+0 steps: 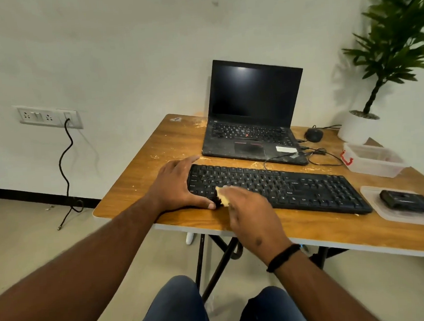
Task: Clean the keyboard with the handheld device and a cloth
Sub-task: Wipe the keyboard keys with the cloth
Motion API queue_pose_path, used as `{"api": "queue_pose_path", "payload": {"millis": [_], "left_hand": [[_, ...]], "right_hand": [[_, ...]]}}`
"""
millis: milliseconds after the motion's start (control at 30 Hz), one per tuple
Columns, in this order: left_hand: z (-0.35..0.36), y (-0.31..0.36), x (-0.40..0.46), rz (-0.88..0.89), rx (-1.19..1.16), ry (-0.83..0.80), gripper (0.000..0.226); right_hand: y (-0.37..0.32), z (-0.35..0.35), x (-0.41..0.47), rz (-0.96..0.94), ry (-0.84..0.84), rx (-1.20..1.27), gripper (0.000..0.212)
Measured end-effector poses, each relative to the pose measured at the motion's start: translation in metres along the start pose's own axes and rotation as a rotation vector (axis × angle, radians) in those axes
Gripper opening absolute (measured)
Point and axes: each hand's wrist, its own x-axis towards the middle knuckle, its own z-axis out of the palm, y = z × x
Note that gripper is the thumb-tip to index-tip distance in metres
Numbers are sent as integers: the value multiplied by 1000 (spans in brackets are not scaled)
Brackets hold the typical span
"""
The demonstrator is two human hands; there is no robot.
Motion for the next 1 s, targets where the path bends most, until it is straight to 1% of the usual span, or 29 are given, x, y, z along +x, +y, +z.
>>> {"api": "queue_pose_path", "payload": {"millis": [67, 100, 133, 167, 233, 300, 367, 400, 467, 533, 600, 667, 733, 800, 833, 933, 1000], "left_hand": [[8, 14, -5, 48, -24, 77, 128], [13, 24, -7, 74, -9, 99, 127], [18, 32, -8, 95, 27, 103, 126], [24, 37, -9, 105, 62, 100, 126], [29, 38, -8, 97, 89, 106, 124], [30, 35, -6, 100, 94, 103, 125], [32, 34, -4, 114, 117, 86, 127], [32, 35, -4, 115, 122, 74, 128], [31, 38, -4, 106, 110, 58, 129], [31, 38, -3, 96, 96, 56, 127], [32, 37, -4, 101, 104, 62, 121], [33, 35, -3, 106, 103, 64, 112], [33, 35, -2, 104, 104, 59, 107], [33, 34, -2, 101, 106, 55, 112], [33, 34, -3, 100, 104, 56, 117], [32, 38, -5, 89, 93, 57, 125], [32, 39, -5, 84, 89, 65, 125]], "right_hand": [[16, -3, 21, 114, 69, -21, 36], [24, -4, 31, 171, 89, -27, 31], [27, -3, 38, 207, 65, -39, 25], [25, -2, 42, 210, -2, -73, 20], [15, 2, 39, 133, -163, -170, 18], [12, -3, 31, 52, -214, -211, 18], [20, -16, 32, 69, -223, -179, 18], [26, -21, 37, 104, -209, -165, 19], [35, -23, 50, 170, -128, -166, 20], [28, -13, 56, 199, -91, -152, 17], [9, 2, 52, 173, -118, -155, 16], [-6, 11, 42, 117, -93, -159, 17], [-10, 11, 33, 73, -84, -150, 19], [-4, 5, 31, 63, -95, -118, 18], [2, 1, 34, 88, -81, -89, 18], [25, -7, 62, 209, 57, -72, 17], [29, -5, 76, 259, 64, -71, 18]]}}
